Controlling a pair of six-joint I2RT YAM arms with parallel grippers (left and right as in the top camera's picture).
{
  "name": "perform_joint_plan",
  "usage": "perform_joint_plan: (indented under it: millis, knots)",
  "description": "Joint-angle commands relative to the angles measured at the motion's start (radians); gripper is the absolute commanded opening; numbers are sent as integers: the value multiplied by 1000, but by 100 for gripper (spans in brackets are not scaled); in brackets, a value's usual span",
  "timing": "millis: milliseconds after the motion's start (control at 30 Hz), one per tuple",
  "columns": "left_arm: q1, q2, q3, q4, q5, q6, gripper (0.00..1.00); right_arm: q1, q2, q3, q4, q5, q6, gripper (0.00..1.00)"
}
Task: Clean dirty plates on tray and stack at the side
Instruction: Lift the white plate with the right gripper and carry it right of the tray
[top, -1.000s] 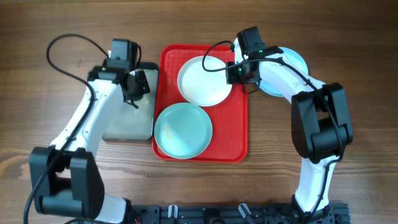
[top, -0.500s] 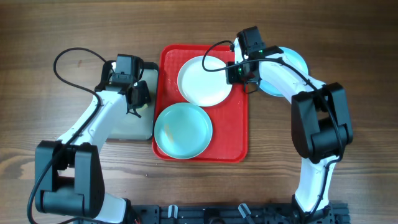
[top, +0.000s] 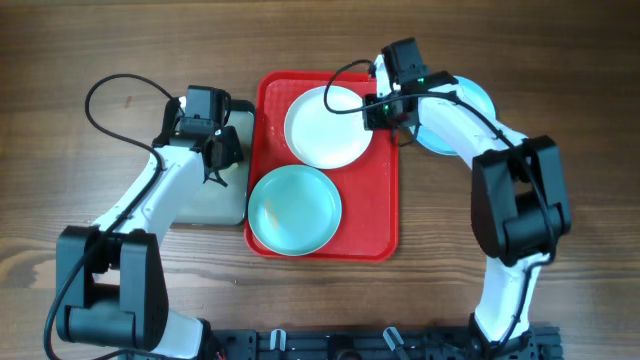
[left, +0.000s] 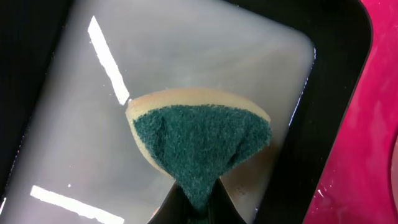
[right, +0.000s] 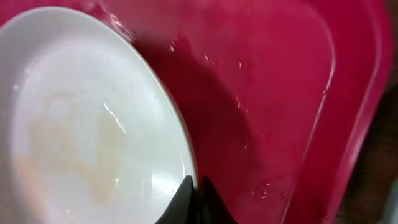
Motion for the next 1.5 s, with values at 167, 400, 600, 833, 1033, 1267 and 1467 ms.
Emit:
perform_joint_plan:
  millis: [167,400,600,833,1033,1267,1467]
  knots:
    - [46,-448,-2,-95,17,12,4,10,-111,150,-71,-18,-14,4]
    - [47,-540,-6,-216,5,12,4,156,-107,182,81,-19,79,4]
    - [47,-508,-6,-290,5,12,4,417,-79,181,340,325,0,4]
    - [47,-508,-6,-346,5,12,4,541,-31,181,691,699,-592,4]
    - [47,-508,-6,-346,5,12,4,565,-31,181,863,763,-884,5]
    - [47,-508,-6,-346,2,12,4,634,-31,181,929,763,-1018,4]
    - [47,-508,-6,-335,-6,12,4,670,-31,181,947,763,-1146,4]
